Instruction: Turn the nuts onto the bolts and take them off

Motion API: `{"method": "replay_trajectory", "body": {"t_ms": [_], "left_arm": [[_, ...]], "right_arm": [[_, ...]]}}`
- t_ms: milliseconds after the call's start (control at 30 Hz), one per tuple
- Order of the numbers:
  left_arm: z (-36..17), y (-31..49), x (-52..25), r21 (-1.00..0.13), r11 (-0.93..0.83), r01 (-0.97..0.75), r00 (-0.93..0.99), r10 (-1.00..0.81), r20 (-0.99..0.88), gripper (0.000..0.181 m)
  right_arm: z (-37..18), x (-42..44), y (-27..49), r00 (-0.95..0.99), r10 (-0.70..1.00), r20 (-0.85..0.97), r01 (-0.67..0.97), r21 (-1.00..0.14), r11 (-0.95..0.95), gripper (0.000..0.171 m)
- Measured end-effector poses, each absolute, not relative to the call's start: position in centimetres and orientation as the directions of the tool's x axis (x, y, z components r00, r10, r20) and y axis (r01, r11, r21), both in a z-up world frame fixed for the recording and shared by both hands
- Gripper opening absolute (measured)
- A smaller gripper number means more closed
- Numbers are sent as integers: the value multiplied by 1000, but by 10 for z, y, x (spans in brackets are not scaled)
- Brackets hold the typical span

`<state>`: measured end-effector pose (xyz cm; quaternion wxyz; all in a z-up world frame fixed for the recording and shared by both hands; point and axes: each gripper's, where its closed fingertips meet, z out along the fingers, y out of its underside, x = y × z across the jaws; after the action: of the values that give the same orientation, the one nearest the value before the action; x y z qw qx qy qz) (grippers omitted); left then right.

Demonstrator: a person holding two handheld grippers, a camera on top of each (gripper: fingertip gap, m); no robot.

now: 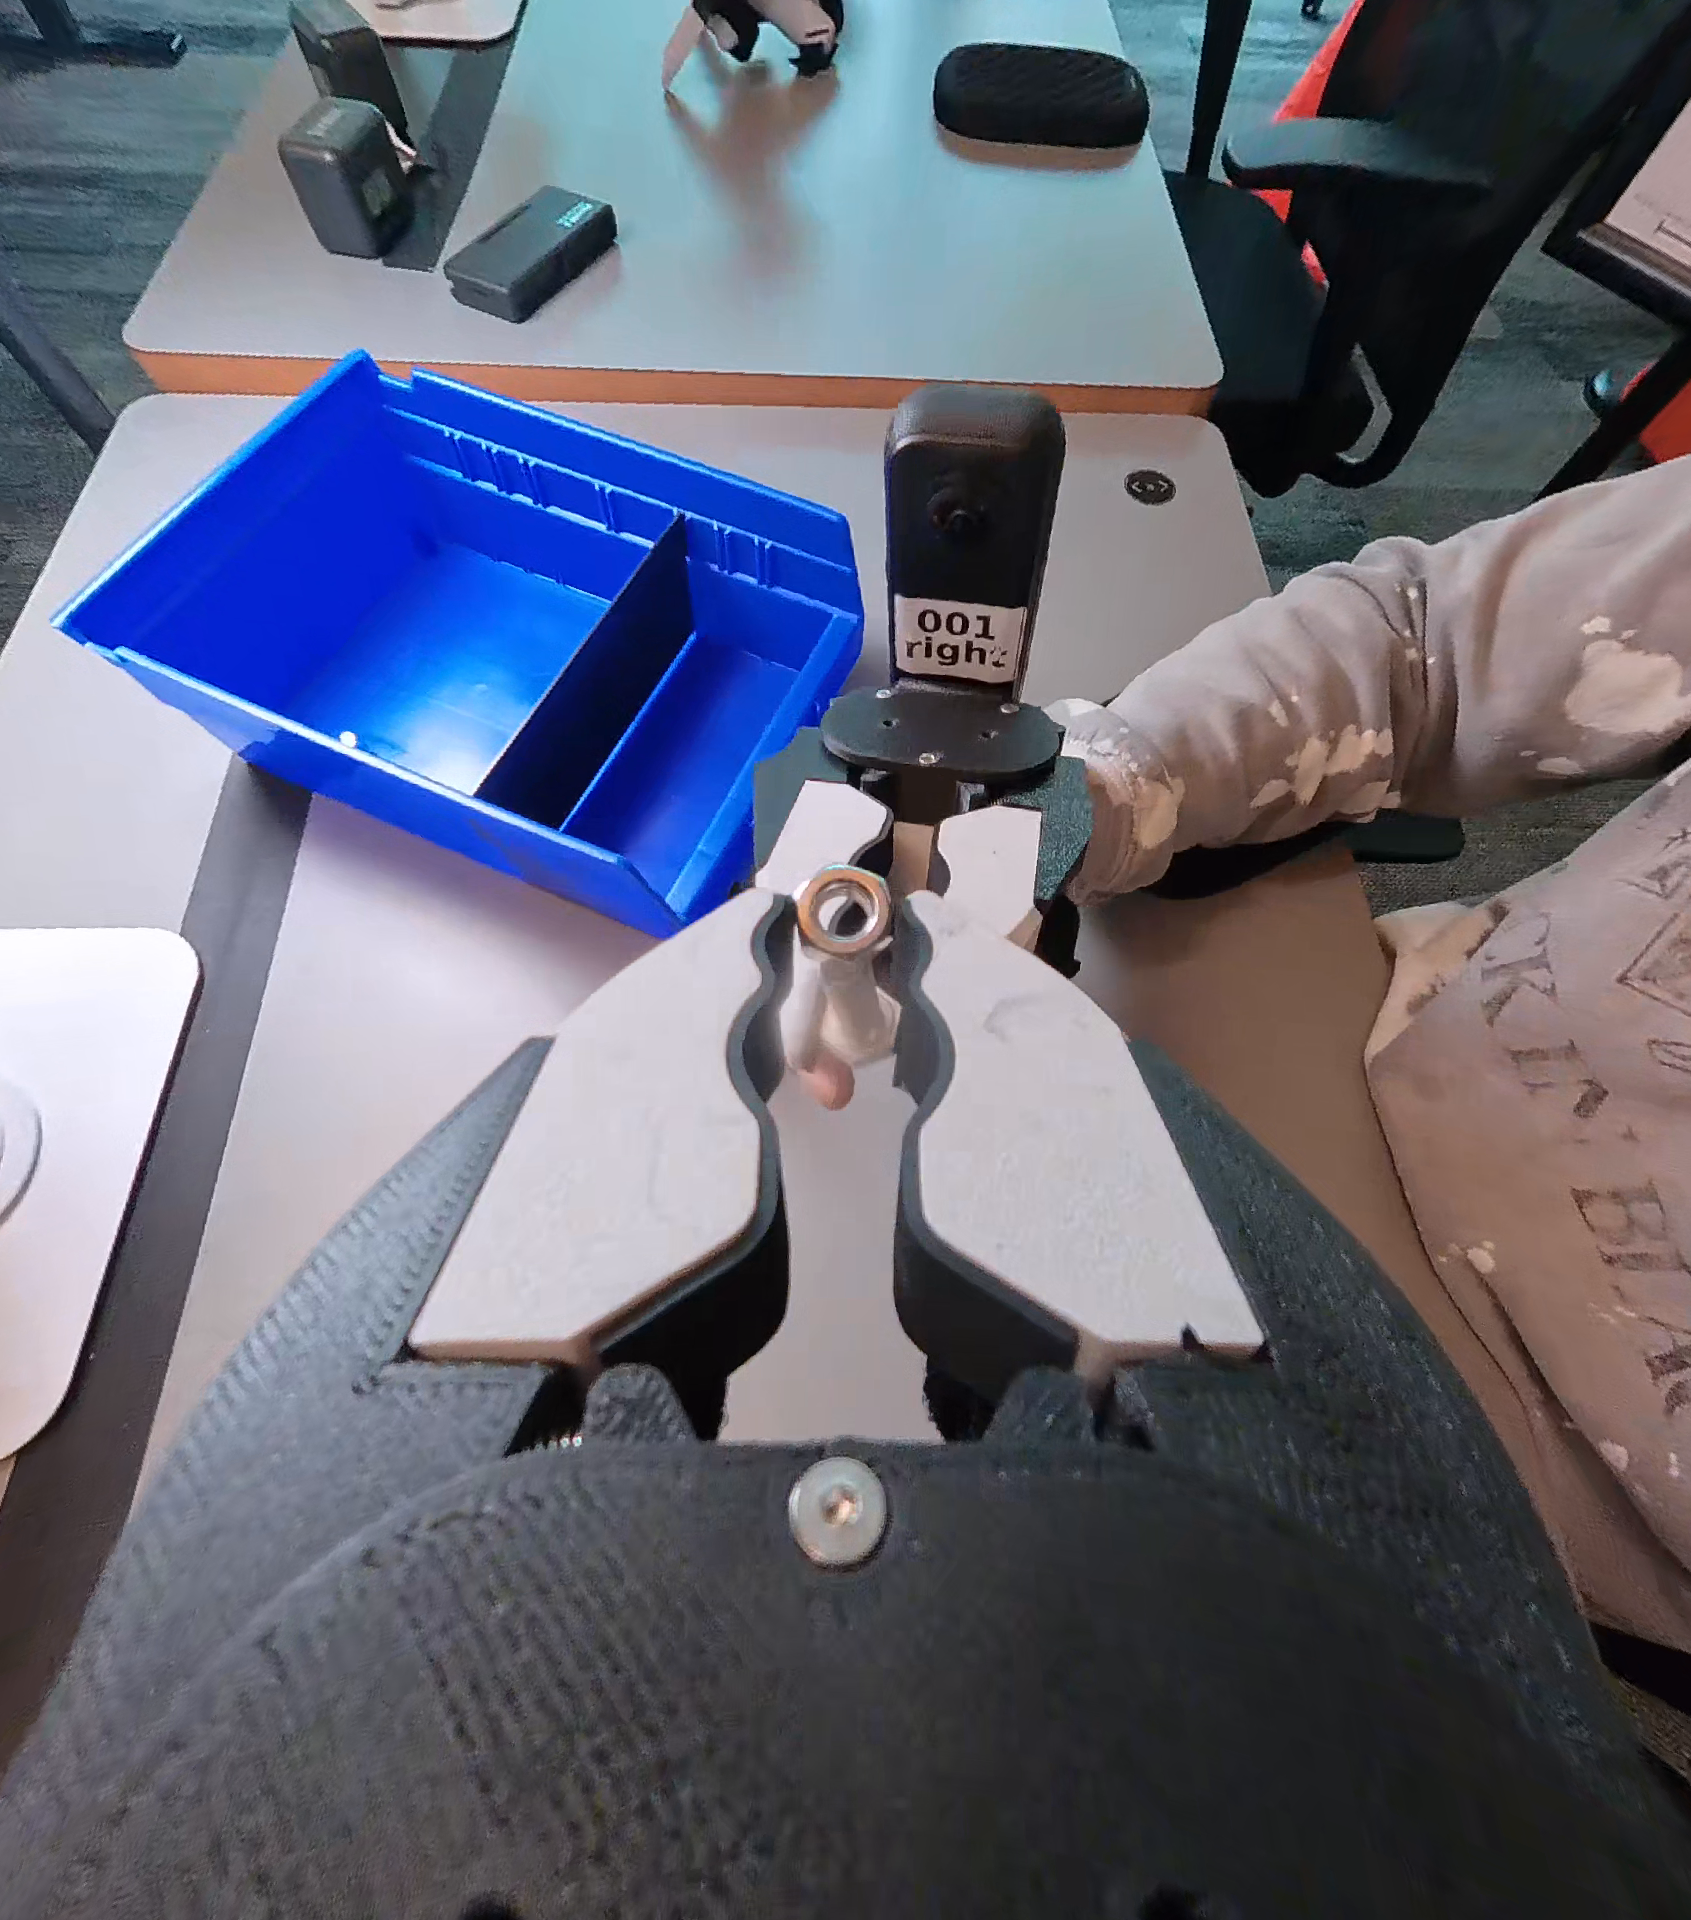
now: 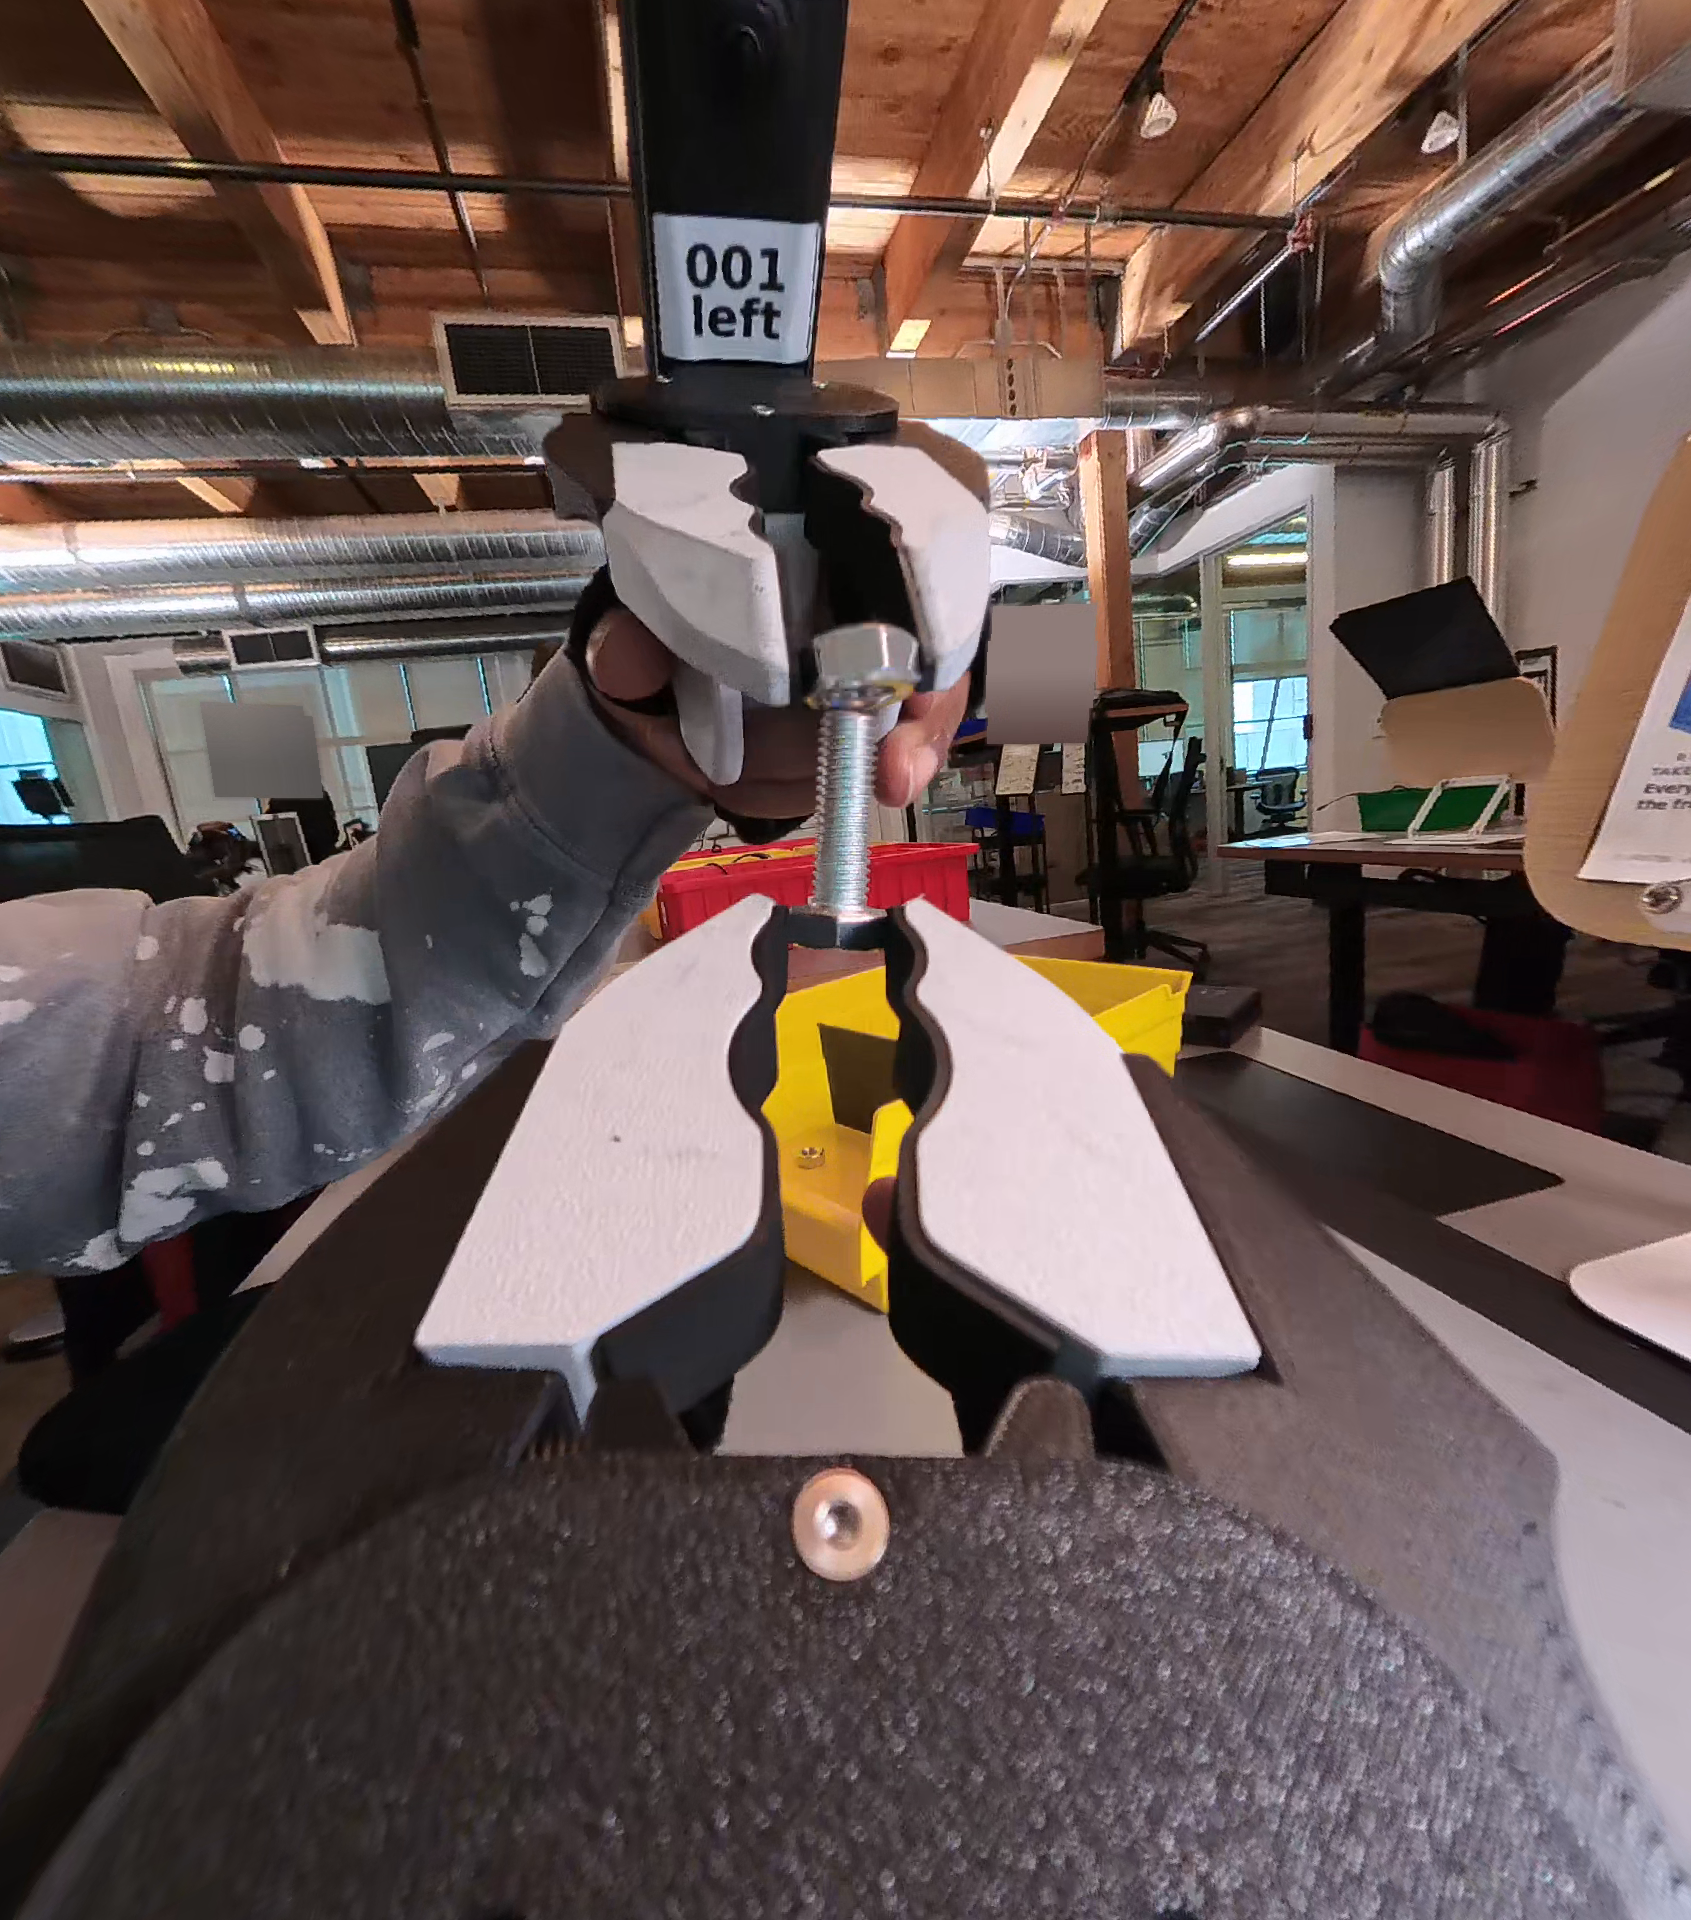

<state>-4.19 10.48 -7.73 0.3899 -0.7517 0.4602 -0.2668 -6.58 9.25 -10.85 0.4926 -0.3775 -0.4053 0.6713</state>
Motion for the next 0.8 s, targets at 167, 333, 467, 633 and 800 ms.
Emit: {"method": "replay_trajectory", "body": {"t_ms": [167,333,467,633,800], "left_arm": [[-77,102,-44,-815,-289,-503,440,-897,47,19],[-80,101,-47,-782,-322,-534,447,-892,62,19],[-83,100,-48,-757,-341,-558,451,-890,68,19],[-84,100,-49,-738,-340,-582,451,-891,55,19],[-83,99,-48,-743,-329,-583,444,-895,48,21]], "right_arm": [[-108,-64,94,-216,972,-92,-357,-919,-167,18],[-107,-65,93,-204,976,-76,-358,-922,-147,18],[-109,-66,93,-186,981,-60,-344,-931,-123,18],[-111,-68,93,-172,984,-53,-329,-938,-108,18],[-110,-68,92,-178,983,-53,-331,-937,-111,18]]}}
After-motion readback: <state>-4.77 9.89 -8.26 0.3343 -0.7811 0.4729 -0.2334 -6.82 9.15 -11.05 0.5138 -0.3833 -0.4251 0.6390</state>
